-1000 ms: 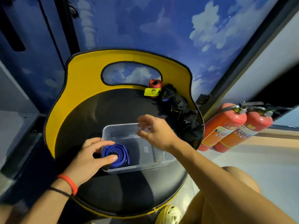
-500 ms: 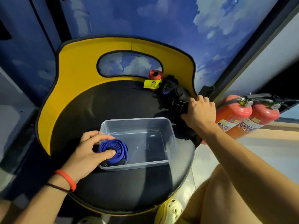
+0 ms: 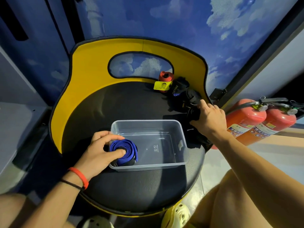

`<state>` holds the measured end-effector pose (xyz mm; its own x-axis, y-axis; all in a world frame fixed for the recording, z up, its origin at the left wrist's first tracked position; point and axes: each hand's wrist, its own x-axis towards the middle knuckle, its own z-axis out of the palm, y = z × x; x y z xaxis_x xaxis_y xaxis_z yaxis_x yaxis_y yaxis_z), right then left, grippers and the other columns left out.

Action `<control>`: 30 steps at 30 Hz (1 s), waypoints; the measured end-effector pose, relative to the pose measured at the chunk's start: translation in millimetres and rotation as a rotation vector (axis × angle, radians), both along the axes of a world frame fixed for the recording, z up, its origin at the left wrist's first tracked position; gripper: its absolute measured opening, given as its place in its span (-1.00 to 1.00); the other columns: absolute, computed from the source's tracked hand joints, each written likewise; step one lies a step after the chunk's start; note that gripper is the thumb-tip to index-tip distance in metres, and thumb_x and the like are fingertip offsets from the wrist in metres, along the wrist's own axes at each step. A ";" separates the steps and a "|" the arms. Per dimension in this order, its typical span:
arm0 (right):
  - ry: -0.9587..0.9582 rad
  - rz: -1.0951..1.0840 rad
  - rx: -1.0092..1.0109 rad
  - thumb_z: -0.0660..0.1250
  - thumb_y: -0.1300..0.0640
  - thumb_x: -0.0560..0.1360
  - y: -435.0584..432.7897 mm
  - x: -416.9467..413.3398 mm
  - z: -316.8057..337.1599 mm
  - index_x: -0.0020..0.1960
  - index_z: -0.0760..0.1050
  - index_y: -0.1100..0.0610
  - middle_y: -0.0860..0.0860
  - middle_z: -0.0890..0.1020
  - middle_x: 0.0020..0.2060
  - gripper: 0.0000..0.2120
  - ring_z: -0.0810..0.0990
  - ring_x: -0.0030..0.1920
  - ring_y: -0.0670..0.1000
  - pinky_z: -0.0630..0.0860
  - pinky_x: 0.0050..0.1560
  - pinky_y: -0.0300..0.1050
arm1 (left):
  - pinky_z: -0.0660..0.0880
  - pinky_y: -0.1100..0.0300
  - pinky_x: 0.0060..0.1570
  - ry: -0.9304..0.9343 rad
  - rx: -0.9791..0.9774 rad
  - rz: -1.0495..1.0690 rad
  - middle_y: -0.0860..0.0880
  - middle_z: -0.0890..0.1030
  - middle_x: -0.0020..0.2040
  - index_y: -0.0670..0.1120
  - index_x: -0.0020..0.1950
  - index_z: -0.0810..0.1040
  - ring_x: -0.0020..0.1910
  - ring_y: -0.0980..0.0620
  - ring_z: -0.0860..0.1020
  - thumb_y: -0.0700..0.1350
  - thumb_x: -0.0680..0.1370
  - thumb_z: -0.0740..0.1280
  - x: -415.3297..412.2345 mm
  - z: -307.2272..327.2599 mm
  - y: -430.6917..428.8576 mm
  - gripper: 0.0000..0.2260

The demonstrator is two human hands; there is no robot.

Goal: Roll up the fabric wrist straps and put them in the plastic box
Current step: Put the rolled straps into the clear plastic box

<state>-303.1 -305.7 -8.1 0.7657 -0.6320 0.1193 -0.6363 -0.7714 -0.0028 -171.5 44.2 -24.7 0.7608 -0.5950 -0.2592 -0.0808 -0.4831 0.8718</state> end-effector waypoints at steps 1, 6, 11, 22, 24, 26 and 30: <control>-0.040 0.025 0.057 0.56 -0.13 0.36 -0.1 -0.6 0.1 0.22 0.36 0.06 0.14 0.61 0.07 -0.41 0.53 0.07 0.23 0.51 0.05 0.13 | 0.33 0.44 -0.06 0.001 -0.001 -0.001 0.14 0.35 0.27 0.18 0.06 0.62 0.10 0.30 0.43 -0.17 0.44 0.53 0.0 0.0 -0.1 -0.69; -0.222 0.169 0.378 0.56 -0.15 0.39 5.6 -4.0 -2.8 0.21 0.35 -0.02 0.03 0.57 0.11 -0.45 0.51 0.08 0.08 0.54 0.06 0.13 | 0.33 0.44 -0.06 0.005 -0.006 0.001 0.13 0.34 0.28 0.17 0.06 0.62 0.09 0.31 0.42 -0.17 0.45 0.53 -0.1 1.0 -0.4 -0.70; -0.477 0.166 0.546 0.54 -0.11 0.44 15.3 4.7 1.4 0.30 0.38 -0.03 -0.14 0.51 0.22 -0.46 0.47 0.25 -0.07 0.46 0.26 -0.06 | 0.32 0.52 -0.08 0.007 -0.008 0.006 0.11 0.36 0.29 0.12 0.11 0.63 0.07 0.36 0.43 -0.19 0.45 0.52 -1.7 1.2 -0.5 -0.69; -0.508 0.396 0.707 0.56 -0.13 0.42 34.7 69.8 12.1 0.24 0.41 -0.06 -0.16 0.56 0.19 -0.50 0.51 0.31 -0.11 0.47 0.34 0.03 | 0.34 0.61 -0.16 -0.006 0.005 0.038 0.12 0.36 0.28 0.09 0.13 0.63 0.07 0.34 0.44 -0.19 0.45 0.51 -3.3 3.5 -4.6 -0.69; -0.460 0.454 0.709 0.57 -0.10 0.41 44.2 75.7 13.9 0.23 0.45 -0.04 -0.19 0.56 0.18 -0.51 0.49 0.28 -0.22 0.42 0.32 -0.14 | 0.35 0.54 -0.13 -0.003 0.007 0.044 0.11 0.37 0.29 0.13 0.16 0.60 0.12 0.30 0.44 -0.18 0.45 0.51 -2.4 3.9 -5.0 -0.65; -0.430 0.509 0.708 0.58 -0.08 0.41 54.3 77.4 15.7 0.23 0.47 -0.01 -0.19 0.56 0.17 -0.51 0.48 0.23 -0.30 0.40 0.28 -0.26 | 0.34 0.48 -0.12 0.009 0.023 0.037 0.13 0.35 0.31 0.17 0.26 0.55 0.13 0.30 0.42 -0.16 0.46 0.50 -0.8 3.1 -4.2 -0.57; -0.489 0.566 0.764 0.58 -0.06 0.40 65.6 72.2 24.6 0.21 0.48 0.01 -0.14 0.58 0.13 -0.53 0.54 0.19 -0.17 0.45 0.23 -0.19 | 0.33 0.45 -0.09 0.030 0.041 0.022 0.15 0.32 0.35 0.21 0.43 0.43 0.19 0.22 0.41 -0.14 0.48 0.49 1.0 0.3 -3.7 -0.43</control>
<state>-230.9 -240.1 16.4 0.9473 -0.2370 0.2154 0.0145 -0.6403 -0.7680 -170.5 40.5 -24.4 0.7652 -0.5664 -0.3059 -0.0441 -0.5202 0.8529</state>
